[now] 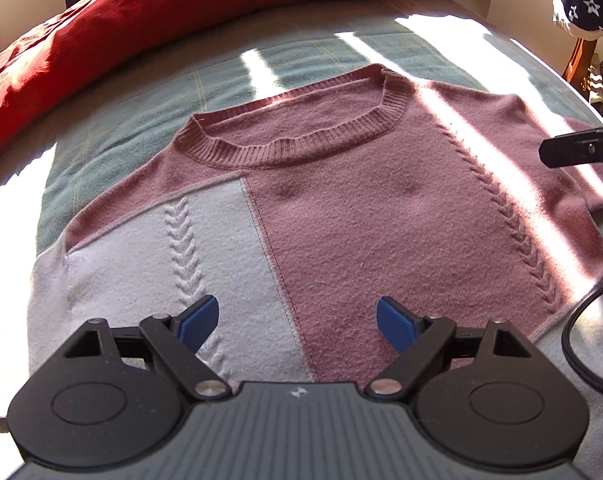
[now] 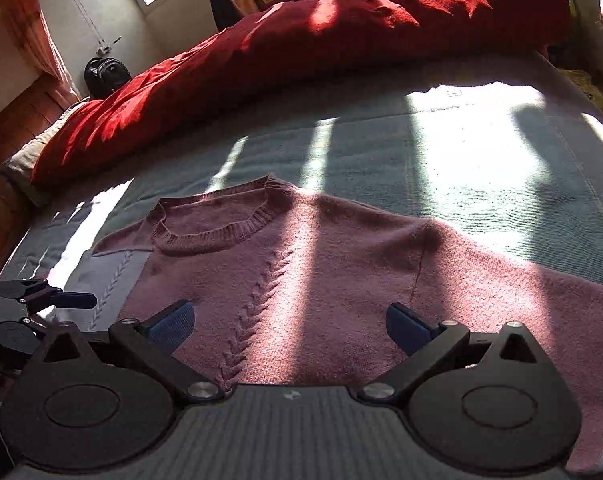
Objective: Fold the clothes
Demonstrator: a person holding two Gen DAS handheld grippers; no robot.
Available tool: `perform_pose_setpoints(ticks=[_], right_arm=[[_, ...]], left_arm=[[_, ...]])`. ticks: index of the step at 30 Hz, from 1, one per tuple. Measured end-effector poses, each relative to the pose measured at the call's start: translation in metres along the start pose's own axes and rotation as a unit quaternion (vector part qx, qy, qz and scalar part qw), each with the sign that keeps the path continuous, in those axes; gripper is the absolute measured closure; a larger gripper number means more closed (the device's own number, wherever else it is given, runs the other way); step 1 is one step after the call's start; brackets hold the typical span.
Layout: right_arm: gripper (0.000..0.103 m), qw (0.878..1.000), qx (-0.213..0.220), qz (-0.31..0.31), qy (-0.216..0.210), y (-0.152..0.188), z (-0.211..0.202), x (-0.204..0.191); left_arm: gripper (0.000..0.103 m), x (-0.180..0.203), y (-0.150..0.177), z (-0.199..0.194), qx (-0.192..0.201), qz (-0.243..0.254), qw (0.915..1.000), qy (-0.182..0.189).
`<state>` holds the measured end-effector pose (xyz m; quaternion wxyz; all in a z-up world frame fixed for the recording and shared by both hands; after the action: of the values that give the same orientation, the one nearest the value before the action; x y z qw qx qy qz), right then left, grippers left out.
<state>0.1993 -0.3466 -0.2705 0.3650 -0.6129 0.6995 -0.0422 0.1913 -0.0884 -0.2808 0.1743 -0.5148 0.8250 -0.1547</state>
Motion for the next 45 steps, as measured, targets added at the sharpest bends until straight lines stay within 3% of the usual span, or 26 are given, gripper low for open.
perform_pose_setpoints(ticks=[3, 5, 8, 12, 17, 20, 22, 28, 31, 36, 39, 41, 45], right_arm=[[0.0, 0.999, -0.027, 0.006, 0.026, 0.013, 0.024, -0.001], [0.0, 0.999, -0.019, -0.018, 0.046, 0.013, 0.035, 0.002], [0.0, 0.997, -0.004, -0.035, 0.069, -0.008, 0.049, 0.008], [0.0, 0.996, 0.004, -0.005, 0.089, -0.04, 0.06, 0.019], [0.0, 0.998, 0.025, 0.009, 0.065, -0.052, 0.044, 0.004], [0.0, 0.997, 0.01, 0.011, 0.079, -0.05, 0.07, 0.013], [0.0, 0.994, 0.021, -0.006, 0.104, -0.055, 0.087, 0.024], [0.0, 0.993, 0.042, 0.011, 0.107, -0.07, 0.058, 0.013], [0.0, 0.996, 0.023, -0.01, 0.089, -0.055, 0.037, -0.011], [0.0, 0.997, -0.042, -0.026, 0.06, -0.001, 0.032, -0.045], [0.0, 0.991, -0.086, -0.026, 0.103, 0.033, 0.053, -0.04], [0.0, 0.987, -0.075, -0.052, 0.13, 0.042, 0.059, -0.044], [0.0, 0.986, -0.062, -0.037, 0.151, 0.043, 0.062, -0.043]], left_arm=[[0.016, -0.008, 0.013, 0.006, 0.003, -0.023, 0.9997, 0.006], [0.016, -0.012, 0.013, 0.009, 0.018, -0.036, 0.9991, 0.013], [0.015, -0.016, 0.005, 0.014, 0.032, -0.032, 0.9989, 0.017], [0.015, -0.021, 0.0, 0.016, 0.036, -0.04, 0.9981, 0.029], [0.015, -0.024, 0.002, 0.014, 0.04, -0.035, 0.9981, 0.032], [0.015, -0.026, 0.0, 0.014, 0.043, -0.042, 0.9976, 0.035], [0.015, -0.028, -0.001, 0.014, 0.046, -0.045, 0.9973, 0.034], [0.015, -0.061, -0.008, 0.0, 0.066, -0.07, 0.9953, 0.008], [0.015, -0.077, -0.002, -0.007, 0.067, -0.084, 0.9942, 0.0], [0.015, -0.09, 0.024, -0.002, 0.045, -0.102, 0.9937, -0.008], [0.015, -0.093, 0.044, 0.01, 0.033, -0.124, 0.9917, 0.002], [0.015, -0.093, 0.047, 0.009, 0.046, -0.125, 0.991, 0.005], [0.015, -0.088, 0.046, -0.005, 0.067, -0.114, 0.9912, 0.007]])
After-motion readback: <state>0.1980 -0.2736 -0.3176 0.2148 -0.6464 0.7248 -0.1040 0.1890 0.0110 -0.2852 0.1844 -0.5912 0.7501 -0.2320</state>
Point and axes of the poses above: each gripper's, at about its wrist camera, not at the fingertips, and z roughly the way its jaws point, x to its right, y to its underside, the point moved 8 cm from there along z, roughly the way its jaws point, and after that the axes turned 7 degrees about z, right-handed, at the moved point
